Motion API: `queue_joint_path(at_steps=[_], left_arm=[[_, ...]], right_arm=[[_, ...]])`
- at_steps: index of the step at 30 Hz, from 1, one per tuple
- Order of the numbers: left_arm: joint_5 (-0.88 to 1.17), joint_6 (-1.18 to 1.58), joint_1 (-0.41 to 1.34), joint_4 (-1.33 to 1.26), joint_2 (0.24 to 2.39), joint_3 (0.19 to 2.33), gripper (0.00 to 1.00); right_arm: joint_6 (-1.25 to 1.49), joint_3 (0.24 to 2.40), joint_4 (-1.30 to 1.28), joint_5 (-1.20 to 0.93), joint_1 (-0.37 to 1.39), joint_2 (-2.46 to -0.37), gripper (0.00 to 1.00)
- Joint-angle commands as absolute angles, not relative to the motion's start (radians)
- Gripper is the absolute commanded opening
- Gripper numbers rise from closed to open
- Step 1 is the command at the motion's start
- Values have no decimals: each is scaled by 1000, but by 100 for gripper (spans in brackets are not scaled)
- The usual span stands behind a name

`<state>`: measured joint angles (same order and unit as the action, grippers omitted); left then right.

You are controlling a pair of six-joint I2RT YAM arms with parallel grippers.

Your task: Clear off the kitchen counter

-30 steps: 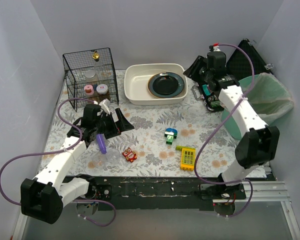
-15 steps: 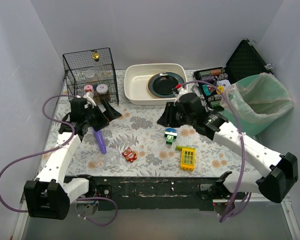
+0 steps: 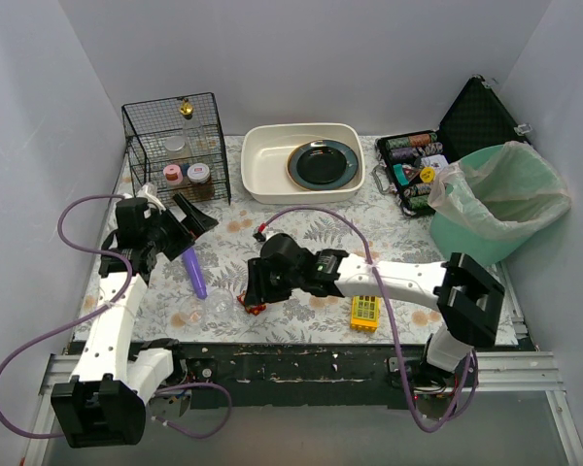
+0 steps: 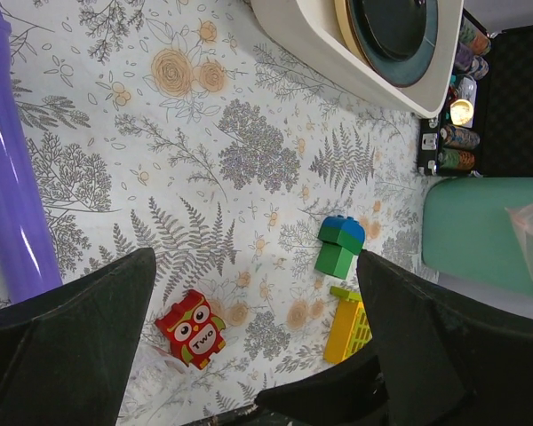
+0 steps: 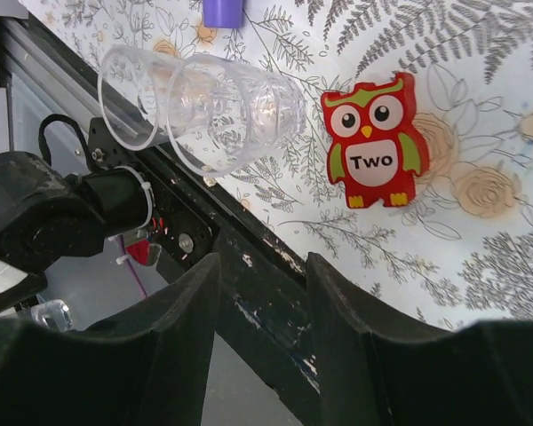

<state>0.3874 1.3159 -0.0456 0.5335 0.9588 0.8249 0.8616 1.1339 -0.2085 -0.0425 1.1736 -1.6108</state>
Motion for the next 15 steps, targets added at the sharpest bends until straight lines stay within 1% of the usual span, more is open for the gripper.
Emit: queue_joint_path(at_steps=[1, 8, 15], left_arm=[[394, 1307, -52, 568, 919, 789, 97], [422, 1307, -52, 546, 914, 758, 97], [410, 1289, -54, 552, 919, 759, 97]], right_arm=[[913, 1203, -98, -67, 1183, -1673, 52], [930, 1264, -61, -68, 1183, -1767, 52], [913, 1394, -142, -42, 1183, -1884, 51]])
